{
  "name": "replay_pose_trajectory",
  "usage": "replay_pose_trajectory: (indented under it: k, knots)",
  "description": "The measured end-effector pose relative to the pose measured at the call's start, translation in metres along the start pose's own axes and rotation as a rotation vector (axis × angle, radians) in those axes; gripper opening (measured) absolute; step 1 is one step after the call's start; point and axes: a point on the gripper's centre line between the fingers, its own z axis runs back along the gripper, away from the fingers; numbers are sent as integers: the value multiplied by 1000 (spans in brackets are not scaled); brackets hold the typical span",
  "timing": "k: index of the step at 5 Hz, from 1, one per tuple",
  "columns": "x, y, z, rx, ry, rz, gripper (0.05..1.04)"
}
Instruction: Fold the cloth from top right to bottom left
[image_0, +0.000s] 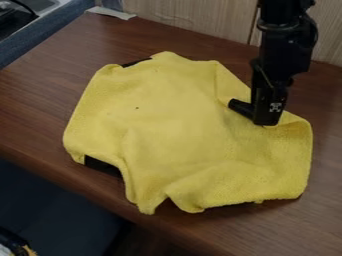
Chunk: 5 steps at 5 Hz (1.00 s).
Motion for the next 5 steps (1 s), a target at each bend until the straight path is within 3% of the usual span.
replay_pose_trajectory:
  k: [1, 2, 3, 4, 5]
  knots:
    - [1, 2, -11, -19, 13, 6, 397]
    - [3, 4, -14, -19, 17, 4, 196]
    - [2, 3, -16, -17, 20, 13, 85]
    - [-2, 1, -12, -4, 21, 20, 63]
    - [-2, -1, 5, 22, 8, 24, 60]
